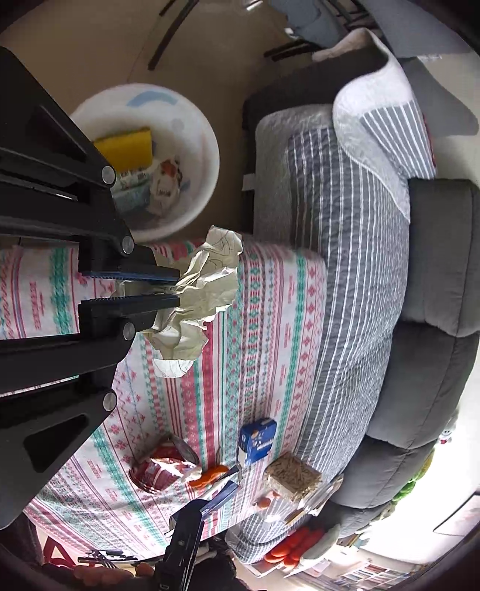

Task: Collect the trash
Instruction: 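Carry the crumpled tissue to the wastebasket and release it with the left tool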

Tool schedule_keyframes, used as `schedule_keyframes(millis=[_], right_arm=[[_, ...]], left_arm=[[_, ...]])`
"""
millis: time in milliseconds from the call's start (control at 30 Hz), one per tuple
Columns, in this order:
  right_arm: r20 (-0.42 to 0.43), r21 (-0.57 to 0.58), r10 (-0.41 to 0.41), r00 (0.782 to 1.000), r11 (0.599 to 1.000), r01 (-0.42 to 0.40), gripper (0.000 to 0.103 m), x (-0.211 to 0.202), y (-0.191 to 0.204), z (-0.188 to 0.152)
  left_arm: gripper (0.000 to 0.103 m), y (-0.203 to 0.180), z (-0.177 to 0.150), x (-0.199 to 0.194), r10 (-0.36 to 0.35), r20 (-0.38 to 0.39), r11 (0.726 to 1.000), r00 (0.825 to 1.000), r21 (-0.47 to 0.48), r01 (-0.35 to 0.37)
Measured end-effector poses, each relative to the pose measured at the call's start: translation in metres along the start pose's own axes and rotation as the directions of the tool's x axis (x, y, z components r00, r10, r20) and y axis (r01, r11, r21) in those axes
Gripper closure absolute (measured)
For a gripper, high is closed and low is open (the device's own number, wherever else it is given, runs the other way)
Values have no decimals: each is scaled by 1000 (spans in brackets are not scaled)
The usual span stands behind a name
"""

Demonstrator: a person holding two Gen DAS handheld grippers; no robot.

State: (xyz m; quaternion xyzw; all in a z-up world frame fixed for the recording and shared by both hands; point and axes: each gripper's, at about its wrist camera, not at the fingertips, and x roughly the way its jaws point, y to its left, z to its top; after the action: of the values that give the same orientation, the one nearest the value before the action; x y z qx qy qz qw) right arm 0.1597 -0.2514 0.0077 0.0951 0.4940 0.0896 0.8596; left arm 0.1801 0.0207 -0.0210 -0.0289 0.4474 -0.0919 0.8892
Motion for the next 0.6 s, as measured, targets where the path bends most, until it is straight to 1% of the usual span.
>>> schedule_keyframes(millis=[333,433,533,600], right_arm=[[-16,-59,38,999,998,-39,23,23,47,-2],[-18,-75,50,999,996,-51,23,27,59,-3],[-18,-95,61,998,993,-63,23,32,71,-5],[-22,-108,67,997,992,-69,23,37,79,-6]], left_arm=[[96,63,-14,-15,82,-9,994,997,-67,-82],[95,75,-17,-17,100,-12,992,995,-81,-100],[90,87,-18,-19,124,-20,987,992,-103,-126],[79,95,-19,-21,165,-30,979,986,-117,-167]])
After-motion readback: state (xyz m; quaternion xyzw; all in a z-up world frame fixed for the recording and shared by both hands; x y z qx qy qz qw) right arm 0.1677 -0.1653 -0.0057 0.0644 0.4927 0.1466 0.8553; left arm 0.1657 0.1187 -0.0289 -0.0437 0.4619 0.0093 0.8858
